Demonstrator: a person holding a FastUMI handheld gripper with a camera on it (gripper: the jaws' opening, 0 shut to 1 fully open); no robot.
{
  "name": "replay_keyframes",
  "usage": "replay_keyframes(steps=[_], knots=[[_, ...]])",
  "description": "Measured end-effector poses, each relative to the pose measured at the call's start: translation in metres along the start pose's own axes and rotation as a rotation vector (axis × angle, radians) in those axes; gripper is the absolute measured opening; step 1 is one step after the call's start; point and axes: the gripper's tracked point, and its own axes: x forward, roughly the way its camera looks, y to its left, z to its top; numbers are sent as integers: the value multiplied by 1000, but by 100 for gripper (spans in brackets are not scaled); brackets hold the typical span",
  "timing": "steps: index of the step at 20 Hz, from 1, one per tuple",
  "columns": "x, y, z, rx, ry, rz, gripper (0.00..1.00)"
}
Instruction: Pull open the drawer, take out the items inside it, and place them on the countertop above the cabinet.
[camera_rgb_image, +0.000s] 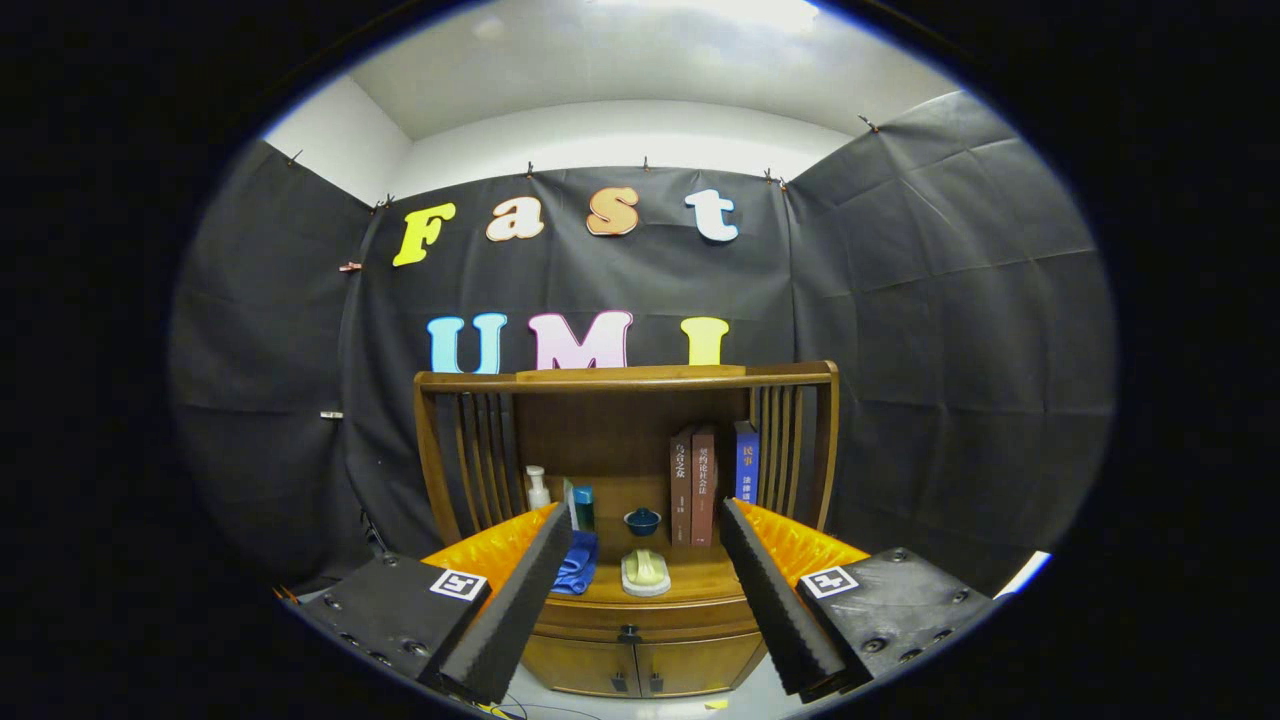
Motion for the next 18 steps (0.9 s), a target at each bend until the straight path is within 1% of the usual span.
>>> replay_keyframes(steps=[10,18], knots=[[-3,11,7,-5,-10,22,98],[-6,16,3,-21,0,16,98]])
